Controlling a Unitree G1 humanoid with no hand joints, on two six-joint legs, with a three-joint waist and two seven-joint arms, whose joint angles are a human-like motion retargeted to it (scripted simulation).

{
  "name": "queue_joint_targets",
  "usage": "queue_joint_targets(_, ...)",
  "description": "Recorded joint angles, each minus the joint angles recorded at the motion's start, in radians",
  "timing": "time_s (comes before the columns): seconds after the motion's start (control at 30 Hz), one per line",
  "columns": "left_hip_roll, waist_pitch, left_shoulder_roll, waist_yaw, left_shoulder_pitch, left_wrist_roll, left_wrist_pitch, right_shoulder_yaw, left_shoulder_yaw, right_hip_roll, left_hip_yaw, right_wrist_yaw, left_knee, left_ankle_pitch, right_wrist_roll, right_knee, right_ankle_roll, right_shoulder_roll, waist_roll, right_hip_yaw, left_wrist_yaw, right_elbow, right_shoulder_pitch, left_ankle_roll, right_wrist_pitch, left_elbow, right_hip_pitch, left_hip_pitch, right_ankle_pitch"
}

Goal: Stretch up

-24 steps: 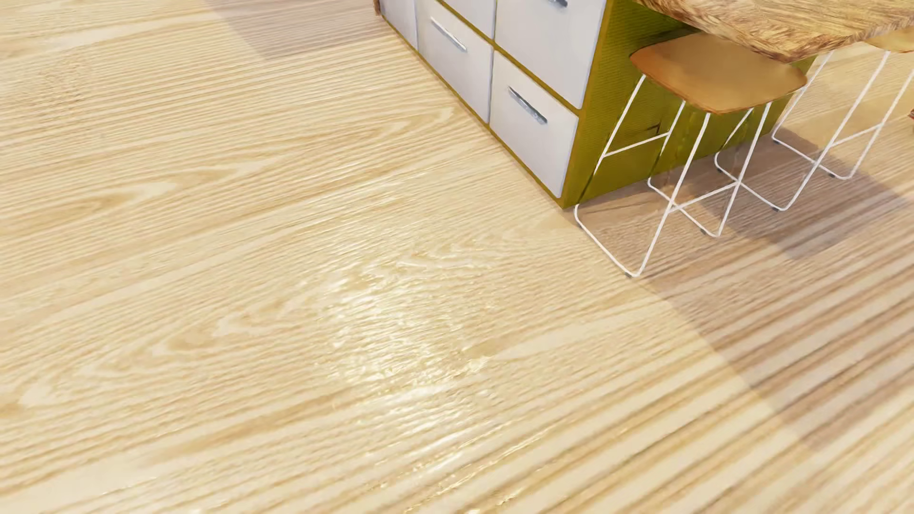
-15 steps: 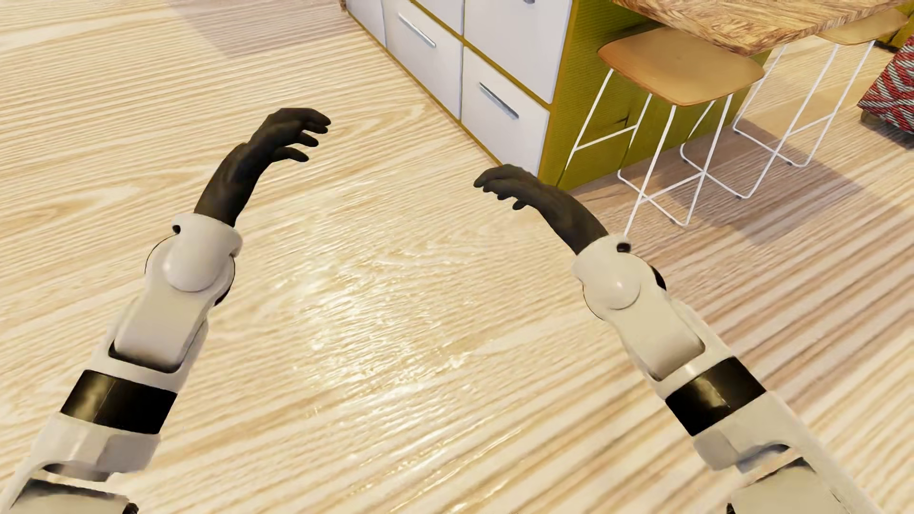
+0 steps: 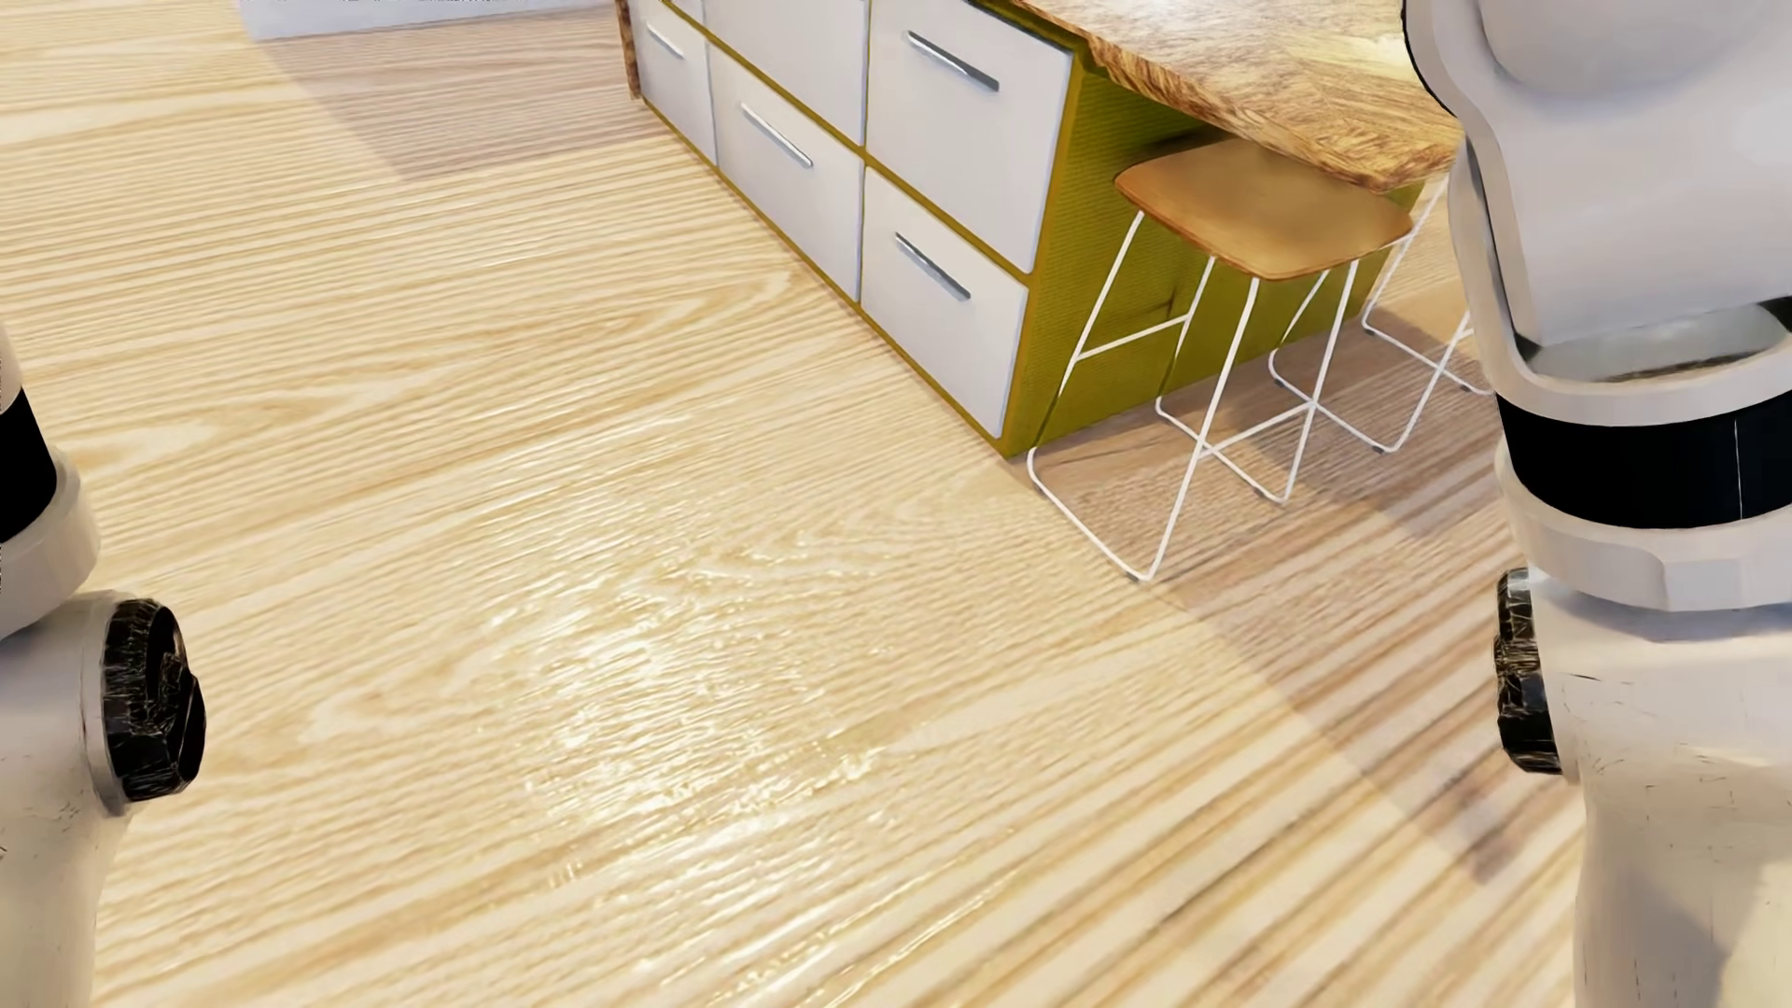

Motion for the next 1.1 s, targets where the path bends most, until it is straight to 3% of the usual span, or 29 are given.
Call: queue_joint_targets(1.1, 0.004, 0.004, 0.008, -0.002, 0.024, 0.000, 0.000, 0.001, 0.005, 0.004, 0.000, 0.000, -0.003, 0.012, 0.000, 0.002, 0.000, -0.001, 0.008, 0.000, 0.000, 0.059, 0.045, 0.000, 0.000, 0.084, -0.013, -0.009, 0.009)
